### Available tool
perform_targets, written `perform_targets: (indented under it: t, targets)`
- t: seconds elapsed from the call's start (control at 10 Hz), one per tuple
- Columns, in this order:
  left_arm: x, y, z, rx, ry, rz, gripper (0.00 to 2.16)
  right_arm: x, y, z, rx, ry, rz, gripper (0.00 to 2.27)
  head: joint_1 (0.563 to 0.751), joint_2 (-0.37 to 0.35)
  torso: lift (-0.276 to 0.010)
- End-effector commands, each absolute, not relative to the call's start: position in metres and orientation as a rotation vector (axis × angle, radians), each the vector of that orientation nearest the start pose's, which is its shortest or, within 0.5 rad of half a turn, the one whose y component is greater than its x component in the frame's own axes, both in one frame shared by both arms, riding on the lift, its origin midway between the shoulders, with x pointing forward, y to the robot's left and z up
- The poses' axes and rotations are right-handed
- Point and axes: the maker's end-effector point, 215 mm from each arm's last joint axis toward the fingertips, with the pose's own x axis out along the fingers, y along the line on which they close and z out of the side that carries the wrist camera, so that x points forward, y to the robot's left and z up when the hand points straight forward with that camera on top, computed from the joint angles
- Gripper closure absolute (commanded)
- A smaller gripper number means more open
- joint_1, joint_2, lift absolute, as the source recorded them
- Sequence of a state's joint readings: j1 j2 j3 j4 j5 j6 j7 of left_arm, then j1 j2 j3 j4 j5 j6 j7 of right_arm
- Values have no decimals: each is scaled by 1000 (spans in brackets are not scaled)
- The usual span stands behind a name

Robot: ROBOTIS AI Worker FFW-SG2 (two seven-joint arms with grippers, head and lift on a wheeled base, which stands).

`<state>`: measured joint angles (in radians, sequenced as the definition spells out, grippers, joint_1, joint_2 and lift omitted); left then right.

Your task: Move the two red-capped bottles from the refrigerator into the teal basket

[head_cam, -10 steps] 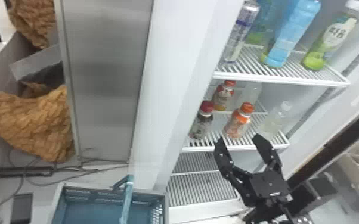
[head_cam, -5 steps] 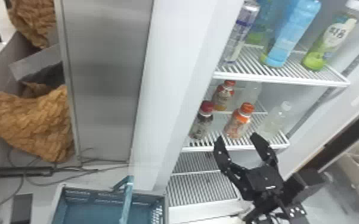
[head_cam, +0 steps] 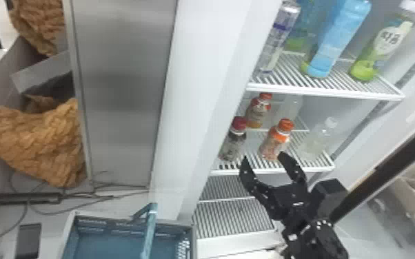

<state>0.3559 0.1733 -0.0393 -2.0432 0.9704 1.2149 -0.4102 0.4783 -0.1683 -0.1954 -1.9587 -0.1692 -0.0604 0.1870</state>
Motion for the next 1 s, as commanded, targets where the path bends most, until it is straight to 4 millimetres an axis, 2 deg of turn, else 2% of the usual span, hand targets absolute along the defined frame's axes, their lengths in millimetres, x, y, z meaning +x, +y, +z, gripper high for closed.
perform_targets:
  t: [0.0, 0.5, 0.9]
  targets:
    - [273, -13, -412, -855, 963, -986, 1168, 461, -320, -349, -75, 29, 86, 127, 695, -350, -224]
    - [272, -19, -410, -844, 965, -1005, 1168, 489, -321, -363, -90, 57, 121, 127, 695, -350, -224]
    - [273, -19, -410, -843, 963, -1003, 1168, 505, -313, -358, -87, 50, 155, 125, 695, -350, -224]
